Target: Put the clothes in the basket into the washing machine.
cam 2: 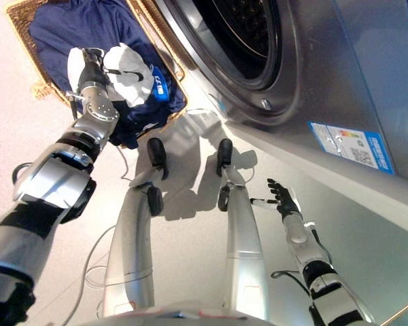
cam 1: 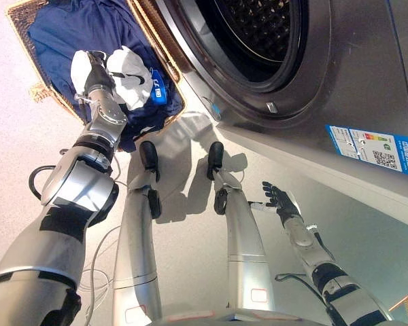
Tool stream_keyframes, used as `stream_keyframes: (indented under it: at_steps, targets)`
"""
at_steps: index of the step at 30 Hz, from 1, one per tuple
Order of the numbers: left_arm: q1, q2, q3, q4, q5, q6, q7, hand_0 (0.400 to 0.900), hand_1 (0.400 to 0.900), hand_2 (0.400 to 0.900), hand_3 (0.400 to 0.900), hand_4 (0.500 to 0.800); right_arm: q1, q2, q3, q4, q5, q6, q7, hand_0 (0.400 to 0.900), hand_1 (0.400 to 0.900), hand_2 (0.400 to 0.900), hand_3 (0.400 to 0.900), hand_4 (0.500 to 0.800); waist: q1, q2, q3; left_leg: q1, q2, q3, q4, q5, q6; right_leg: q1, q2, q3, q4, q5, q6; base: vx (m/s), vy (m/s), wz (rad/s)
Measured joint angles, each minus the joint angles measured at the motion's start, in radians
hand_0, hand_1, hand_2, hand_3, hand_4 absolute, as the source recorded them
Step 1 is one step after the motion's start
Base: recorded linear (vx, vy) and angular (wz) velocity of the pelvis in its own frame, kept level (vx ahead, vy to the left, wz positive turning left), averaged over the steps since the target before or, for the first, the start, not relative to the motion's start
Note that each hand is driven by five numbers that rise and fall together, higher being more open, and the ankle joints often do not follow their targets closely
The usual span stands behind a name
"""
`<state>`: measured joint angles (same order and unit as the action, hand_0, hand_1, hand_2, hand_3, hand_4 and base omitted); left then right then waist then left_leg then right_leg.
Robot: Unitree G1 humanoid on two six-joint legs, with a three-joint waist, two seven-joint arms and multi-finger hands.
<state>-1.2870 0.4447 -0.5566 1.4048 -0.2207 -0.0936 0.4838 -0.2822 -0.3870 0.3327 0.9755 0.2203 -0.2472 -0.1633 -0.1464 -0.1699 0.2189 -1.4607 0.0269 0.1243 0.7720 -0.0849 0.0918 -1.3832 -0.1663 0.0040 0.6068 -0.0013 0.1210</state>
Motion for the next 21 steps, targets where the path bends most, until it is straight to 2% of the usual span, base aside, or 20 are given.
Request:
stream_keyframes:
  at_steps: [3,8,10,14,21]
  targets:
    - [0.035,-0.011,0.001,0.000,-0.015,0.001,-0.010,0.400,0.400,0.400,0.400,0.500,-0.001,0.001,0.008,0.028,0.001,0.003,0.001,0.900,0.900,0.900,0.900,0.800,-0.001,0.000,0.000,0.063,-0.005,0.007,-0.034,0.001,-0.001,0.061,-0.004,0.000,-0.036,0.001,0.002,0.04,-0.014,0.11]
    - [0.128,-0.062,0.002,0.000,-0.016,0.001,-0.020,0.400,0.400,0.400,0.400,0.500,-0.001,0.005,0.029,0.116,0.005,0.005,0.003,0.900,0.900,0.900,0.900,0.800,0.003,0.000,-0.002,0.247,-0.029,0.003,-0.157,0.018,-0.017,0.250,-0.018,-0.020,-0.164,0.016,0.013,0.05,-0.014,0.18]
    - [0.159,-0.080,0.002,-0.001,-0.016,0.001,-0.025,0.400,0.400,0.400,0.400,0.500,-0.001,0.005,0.029,0.131,0.005,0.008,0.003,0.900,0.900,0.900,0.900,0.800,0.004,0.001,-0.010,0.296,-0.034,0.002,-0.197,0.033,-0.003,0.301,-0.022,-0.032,-0.204,0.021,0.017,0.07,-0.009,0.19]
    - [0.215,-0.080,0.005,-0.003,-0.016,0.001,-0.048,0.400,0.400,0.400,0.400,0.500,-0.020,0.007,0.027,0.168,0.005,0.013,0.004,0.900,0.900,0.900,0.900,0.800,0.003,0.001,-0.010,0.399,-0.047,-0.014,-0.263,0.050,-0.001,0.388,-0.030,-0.052,-0.229,0.022,0.018,0.08,-0.006,0.17]
    - [0.383,-0.124,0.008,-0.098,-0.034,-0.010,-0.069,0.400,0.400,0.400,0.400,0.500,-0.020,0.022,0.027,0.273,0.007,0.049,0.014,0.900,0.900,0.900,0.900,0.800,0.052,0.002,-0.010,0.686,-0.066,-0.038,-0.474,0.107,-0.035,0.630,-0.034,-0.095,-0.332,0.018,0.016,0.04,-0.020,0.14]
